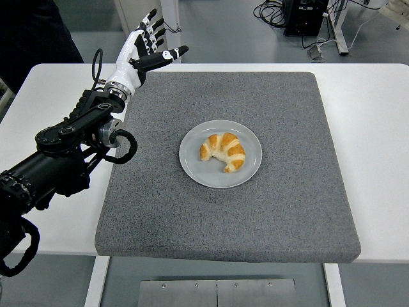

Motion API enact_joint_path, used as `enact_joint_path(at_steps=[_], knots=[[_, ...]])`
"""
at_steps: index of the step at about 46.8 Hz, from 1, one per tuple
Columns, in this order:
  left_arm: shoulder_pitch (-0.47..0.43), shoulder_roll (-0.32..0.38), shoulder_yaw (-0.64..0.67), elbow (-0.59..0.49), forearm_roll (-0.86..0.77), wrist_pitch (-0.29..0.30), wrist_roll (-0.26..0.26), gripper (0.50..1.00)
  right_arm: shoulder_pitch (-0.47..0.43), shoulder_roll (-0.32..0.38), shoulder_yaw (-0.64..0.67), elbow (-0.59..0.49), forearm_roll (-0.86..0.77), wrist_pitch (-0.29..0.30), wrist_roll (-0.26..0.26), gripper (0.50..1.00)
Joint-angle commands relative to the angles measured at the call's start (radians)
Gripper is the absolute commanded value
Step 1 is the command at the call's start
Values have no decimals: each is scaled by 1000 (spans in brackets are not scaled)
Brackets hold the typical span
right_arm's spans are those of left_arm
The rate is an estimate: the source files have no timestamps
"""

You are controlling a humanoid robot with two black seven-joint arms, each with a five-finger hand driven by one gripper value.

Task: Place the bread on the plate

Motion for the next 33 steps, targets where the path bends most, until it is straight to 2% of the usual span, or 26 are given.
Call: enact_joint_path(at_steps=[1, 10, 15, 21, 33], knots=[[-1, -35, -40, 49, -48, -3, -10, 975, 0, 0, 0, 0, 0, 0, 0, 1000], [2, -81, -94, 84, -137, -10, -22, 975, 0, 0, 0, 0, 0, 0, 0, 1000], [3, -81, -111, 95, -185, -13, -22, 975, 0, 0, 0, 0, 0, 0, 0, 1000], [5, -81, -112, 120, -232, -44, -22, 975, 2, 0, 1, 2, 0, 1, 0, 1000], [3, -81, -111, 160, -237, -82, -22, 975, 14, 0, 1, 8, 0, 1, 0, 1000]])
